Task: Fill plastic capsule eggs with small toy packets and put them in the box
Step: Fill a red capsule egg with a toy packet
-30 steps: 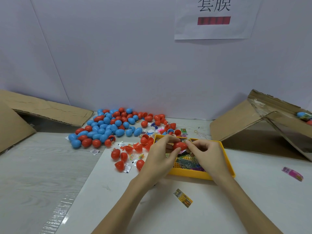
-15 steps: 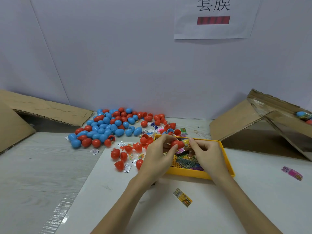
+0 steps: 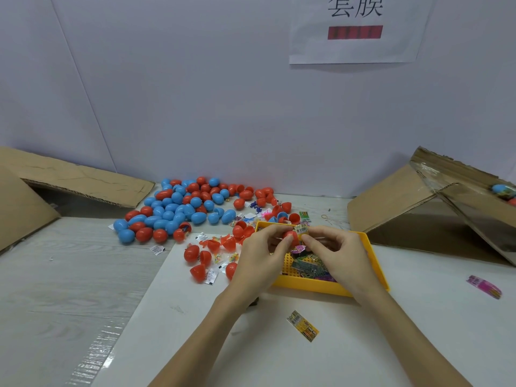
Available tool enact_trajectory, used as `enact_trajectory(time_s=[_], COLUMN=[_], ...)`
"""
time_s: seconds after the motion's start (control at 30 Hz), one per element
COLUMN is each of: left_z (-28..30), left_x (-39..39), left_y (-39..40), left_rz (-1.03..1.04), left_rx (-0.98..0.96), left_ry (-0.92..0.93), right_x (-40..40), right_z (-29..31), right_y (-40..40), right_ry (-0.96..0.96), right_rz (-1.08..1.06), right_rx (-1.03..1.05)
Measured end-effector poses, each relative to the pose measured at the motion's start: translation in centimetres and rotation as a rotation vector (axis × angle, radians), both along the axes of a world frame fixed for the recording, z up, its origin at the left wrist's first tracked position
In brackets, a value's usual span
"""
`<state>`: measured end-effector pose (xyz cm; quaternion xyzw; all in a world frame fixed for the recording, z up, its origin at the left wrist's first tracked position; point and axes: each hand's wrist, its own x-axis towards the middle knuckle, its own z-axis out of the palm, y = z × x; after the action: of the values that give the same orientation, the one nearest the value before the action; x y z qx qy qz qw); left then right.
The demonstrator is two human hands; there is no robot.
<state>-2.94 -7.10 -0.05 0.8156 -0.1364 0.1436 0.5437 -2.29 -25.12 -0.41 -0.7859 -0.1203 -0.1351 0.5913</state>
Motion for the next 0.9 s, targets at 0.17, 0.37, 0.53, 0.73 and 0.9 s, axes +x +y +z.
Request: enact_trajectory(time_s=[0.17,0.37,0.53,0.73,0.9], left_z=[-0.04,0.05,0.04,-0.09,-0.23], left_x=[0.0,0.02,-0.01,-0.19,-0.42], left_y=[0.07,0.1,0.15,-0.15,-0.34], left_rz=[0.001,-0.008,-0.022,0.012,0.037], left_rx=[-0.025,-0.037,-0.12,-0.174,-0.153], left_ry=[0.01,0.006,0.013,-0.036,-0.075], right_x=[-0.18,-0.22,-0.41,-0.6,-0.69], right_z=[0.15,0.28,0.5,0.85,0.95], right_y=[0.08,0.16,0.35,0.01,-0.07], right_ry=[-0.052,-0.077,-0.067,0.077,0.138], right_rz=[0.016,0.043,0.064,0.084,0.123], right_rx=[-0.022,-0.042,-0.047,0.055,0.082])
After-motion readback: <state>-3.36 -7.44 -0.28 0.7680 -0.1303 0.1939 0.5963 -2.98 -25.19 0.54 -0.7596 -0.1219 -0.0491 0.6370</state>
